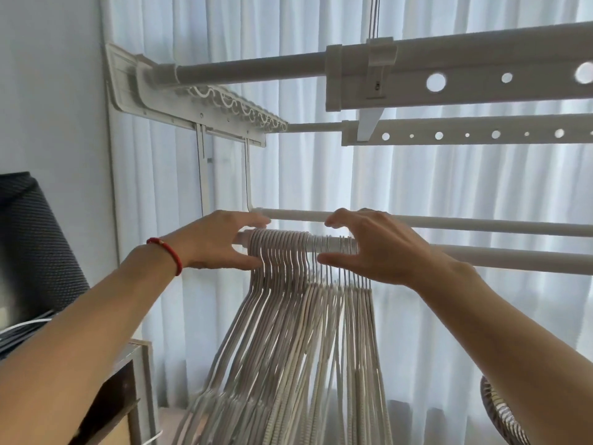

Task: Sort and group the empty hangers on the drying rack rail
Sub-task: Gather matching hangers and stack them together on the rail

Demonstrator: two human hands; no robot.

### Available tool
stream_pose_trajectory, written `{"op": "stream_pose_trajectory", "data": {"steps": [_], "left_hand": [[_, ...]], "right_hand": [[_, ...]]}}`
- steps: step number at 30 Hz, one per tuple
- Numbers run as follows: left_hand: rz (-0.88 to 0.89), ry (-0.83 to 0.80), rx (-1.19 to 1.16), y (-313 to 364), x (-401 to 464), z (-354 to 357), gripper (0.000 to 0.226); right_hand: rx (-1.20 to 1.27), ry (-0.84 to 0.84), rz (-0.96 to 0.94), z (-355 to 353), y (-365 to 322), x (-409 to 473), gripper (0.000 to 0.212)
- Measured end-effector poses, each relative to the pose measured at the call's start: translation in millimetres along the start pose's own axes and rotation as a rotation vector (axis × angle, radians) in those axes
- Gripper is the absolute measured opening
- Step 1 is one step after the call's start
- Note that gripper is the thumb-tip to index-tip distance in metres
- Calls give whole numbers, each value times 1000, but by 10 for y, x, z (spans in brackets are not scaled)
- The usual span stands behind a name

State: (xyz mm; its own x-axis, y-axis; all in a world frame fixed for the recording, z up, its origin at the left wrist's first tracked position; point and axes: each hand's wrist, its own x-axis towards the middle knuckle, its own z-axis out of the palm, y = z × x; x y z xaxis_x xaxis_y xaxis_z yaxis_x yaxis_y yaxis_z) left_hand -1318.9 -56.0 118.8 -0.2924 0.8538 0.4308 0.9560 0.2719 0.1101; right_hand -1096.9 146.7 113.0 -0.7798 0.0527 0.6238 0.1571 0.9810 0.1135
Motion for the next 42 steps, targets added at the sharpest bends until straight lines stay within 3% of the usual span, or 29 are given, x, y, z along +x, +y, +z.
{"op": "stream_pose_trajectory", "data": {"steps": [4, 7, 11, 14, 18, 21, 23, 28, 32, 42], "left_hand": [[14, 71, -68, -14, -23, 117, 54], [19, 105, -94, -45, -26, 137, 54], [40, 118, -94, -119, -43, 132, 54], [51, 107, -101, -156, -41, 125, 53], [42, 35, -78, -129, -60, 86, 73], [86, 96, -66, 16, -129, 75, 87], [143, 196, -62, 198, -184, 82, 81], [293, 316, -111, 873, -286, 195, 38], [346, 281, -166, 1730, -342, 335, 37], [425, 91, -447, 4677, -304, 1256, 35]], "right_hand": [[-110, -22, -78, 144, -301, 314, 77], [-145, -103, -54, 242, -419, 427, 75], [-132, -151, -13, 308, -513, 495, 54], [-90, -157, 23, 301, -535, 483, 55], [-108, -34, 31, 267, -542, 255, 81], [-73, 90, 73, 165, -482, -74, 69], [-70, 154, 107, 91, -424, -316, 59], [-108, 211, 131, -142, -356, -838, 44], [-137, 198, 203, -461, -217, -1388, 41], [-199, 154, 629, -1724, 848, -3679, 40]]}}
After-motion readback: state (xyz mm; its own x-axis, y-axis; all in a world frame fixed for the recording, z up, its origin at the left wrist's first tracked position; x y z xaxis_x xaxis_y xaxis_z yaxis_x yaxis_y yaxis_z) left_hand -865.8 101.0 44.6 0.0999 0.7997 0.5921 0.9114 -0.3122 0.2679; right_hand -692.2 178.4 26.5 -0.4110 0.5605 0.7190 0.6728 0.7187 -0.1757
